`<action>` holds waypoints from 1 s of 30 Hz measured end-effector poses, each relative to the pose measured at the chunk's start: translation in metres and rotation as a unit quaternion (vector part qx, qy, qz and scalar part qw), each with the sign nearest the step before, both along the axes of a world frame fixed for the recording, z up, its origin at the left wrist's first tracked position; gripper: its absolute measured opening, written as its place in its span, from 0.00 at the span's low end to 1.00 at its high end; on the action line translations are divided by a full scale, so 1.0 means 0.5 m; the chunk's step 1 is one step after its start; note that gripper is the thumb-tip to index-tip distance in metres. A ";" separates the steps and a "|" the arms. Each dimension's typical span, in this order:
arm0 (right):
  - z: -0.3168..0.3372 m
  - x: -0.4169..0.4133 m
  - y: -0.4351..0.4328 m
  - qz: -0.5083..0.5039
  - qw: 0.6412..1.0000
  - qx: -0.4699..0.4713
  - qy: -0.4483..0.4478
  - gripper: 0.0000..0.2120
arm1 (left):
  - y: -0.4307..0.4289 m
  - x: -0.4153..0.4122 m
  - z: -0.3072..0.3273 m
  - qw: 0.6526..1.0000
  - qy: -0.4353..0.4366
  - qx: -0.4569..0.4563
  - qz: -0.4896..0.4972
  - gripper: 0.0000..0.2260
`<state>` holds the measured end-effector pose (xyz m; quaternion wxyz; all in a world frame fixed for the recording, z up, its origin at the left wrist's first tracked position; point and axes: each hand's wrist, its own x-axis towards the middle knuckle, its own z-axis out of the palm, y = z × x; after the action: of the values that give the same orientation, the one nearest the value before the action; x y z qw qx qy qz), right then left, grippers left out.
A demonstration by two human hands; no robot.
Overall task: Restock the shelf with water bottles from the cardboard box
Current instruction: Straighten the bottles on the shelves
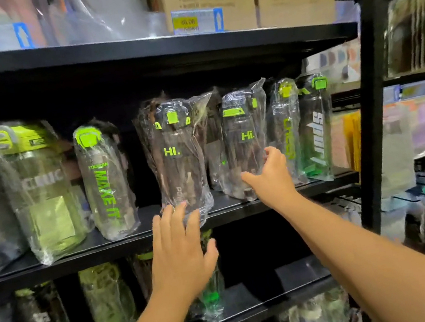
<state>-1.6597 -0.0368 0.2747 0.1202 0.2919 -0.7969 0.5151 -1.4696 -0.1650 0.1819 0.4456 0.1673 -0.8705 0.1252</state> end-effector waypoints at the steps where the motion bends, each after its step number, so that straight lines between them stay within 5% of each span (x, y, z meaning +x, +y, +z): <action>1: -0.004 -0.007 -0.004 0.014 1.000 0.001 -0.007 0.44 | 0.022 -0.020 0.004 1.000 -0.014 -0.023 -0.010 0.27; 9: -0.036 -0.093 -0.009 0.131 0.991 -0.006 0.034 0.51 | 0.099 -0.183 -0.010 0.990 -0.097 0.018 0.097 0.30; 15: -0.033 -0.116 -0.017 0.224 0.973 -0.048 -0.034 0.61 | 0.102 -0.220 -0.033 0.991 -0.035 0.035 0.126 0.27; 21: -0.042 -0.124 -0.031 0.221 0.974 -0.038 -0.025 0.23 | 0.102 -0.228 -0.042 0.990 -0.021 0.025 0.136 0.26; 30: -0.034 -0.126 -0.033 0.299 0.949 -0.048 -0.090 0.41 | 0.094 -0.229 -0.052 0.994 0.012 0.007 0.107 0.26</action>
<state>-1.7230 -0.0535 0.2575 -0.0980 0.4628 -0.6549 0.5893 -1.5840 -0.1180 0.1560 0.4389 0.2640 -0.8431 0.1639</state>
